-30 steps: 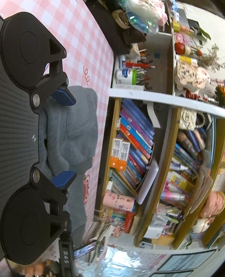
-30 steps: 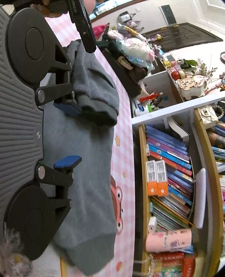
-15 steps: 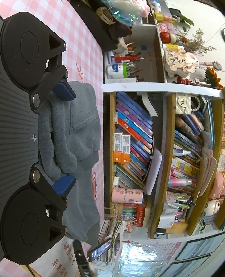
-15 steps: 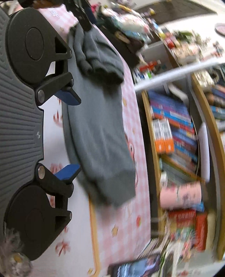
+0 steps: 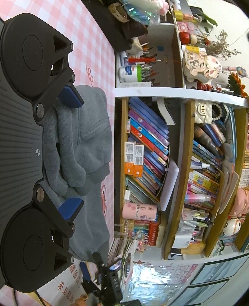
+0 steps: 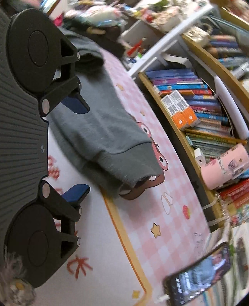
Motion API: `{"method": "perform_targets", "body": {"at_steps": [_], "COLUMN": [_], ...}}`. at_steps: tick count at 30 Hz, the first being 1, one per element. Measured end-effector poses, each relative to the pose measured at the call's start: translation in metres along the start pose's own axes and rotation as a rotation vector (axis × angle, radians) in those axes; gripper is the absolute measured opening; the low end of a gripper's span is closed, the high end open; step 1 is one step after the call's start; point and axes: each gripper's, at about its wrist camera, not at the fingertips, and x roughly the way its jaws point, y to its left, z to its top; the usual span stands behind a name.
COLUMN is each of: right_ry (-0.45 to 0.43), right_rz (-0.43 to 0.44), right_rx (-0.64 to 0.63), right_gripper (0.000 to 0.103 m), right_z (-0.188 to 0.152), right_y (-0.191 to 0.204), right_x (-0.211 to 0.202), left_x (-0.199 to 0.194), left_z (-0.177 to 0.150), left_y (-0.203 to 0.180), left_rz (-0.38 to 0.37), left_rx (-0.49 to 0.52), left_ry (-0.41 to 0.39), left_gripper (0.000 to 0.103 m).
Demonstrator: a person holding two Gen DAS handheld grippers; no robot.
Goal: Fold clothes
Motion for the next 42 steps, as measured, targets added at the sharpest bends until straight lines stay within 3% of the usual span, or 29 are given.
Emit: {"method": "perform_targets", "body": {"at_steps": [4, 6, 8, 11, 14, 17, 22, 25, 28, 29, 37, 41, 42], "right_ry": [-0.025, -0.036, -0.031, -0.097, -0.199, -0.194, -0.121, -0.098, -0.091, -0.093, -0.057, -0.063, -0.066], "right_rz": [-0.049, -0.093, -0.108, -0.022, 0.078, 0.041, -0.011, -0.010, -0.008, -0.005, -0.002, -0.013, -0.011], "right_rx": [0.048, 0.017, -0.004, -0.004, -0.095, -0.124, -0.002, 0.043, 0.104, 0.123, 0.151, 0.141, 0.138], "right_gripper": [0.069, 0.055, 0.025, 0.018, 0.017, 0.017, 0.018, 0.024, 0.045, 0.047, 0.045, 0.024, 0.022], "right_z": [0.009, 0.009, 0.010, 0.011, 0.006, 0.001, 0.003, 0.005, 0.005, 0.004, 0.006, 0.006, 0.006], "right_y": [0.002, 0.008, 0.010, 0.015, 0.033, 0.038, 0.016, 0.008, 0.001, -0.001, -0.001, -0.001, -0.001], "right_x": [0.010, 0.015, 0.020, 0.010, -0.010, -0.007, 0.006, 0.008, 0.009, 0.009, 0.021, 0.020, 0.020], "left_x": [0.001, 0.001, 0.001, 0.001, 0.001, 0.001, 0.001, 0.002, 0.003, 0.003, 0.003, 0.003, 0.003], "left_z": [0.000, 0.000, 0.000, 0.000, 0.001, 0.000, 0.001, 0.001, 0.001, 0.001, 0.001, 0.001, 0.001], "left_y": [0.000, 0.000, 0.001, 0.002, 0.002, 0.001, 0.002, 0.000, -0.001, -0.002, -0.002, -0.001, 0.000], "left_rz": [0.001, 0.001, 0.001, -0.003, -0.001, 0.001, -0.003, 0.001, 0.007, 0.009, 0.005, 0.002, 0.001], "left_rx": [0.000, 0.000, -0.002, -0.010, -0.009, -0.004, -0.009, -0.003, 0.008, 0.012, 0.005, 0.000, -0.001], "left_ry": [0.004, 0.005, 0.006, 0.007, 0.012, 0.013, 0.012, 0.019, 0.024, 0.026, 0.027, 0.025, 0.025], "left_gripper": [0.102, 0.102, 0.102, 0.103, 0.103, 0.103, 0.103, 0.103, 0.103, 0.103, 0.103, 0.103, 0.103]}}
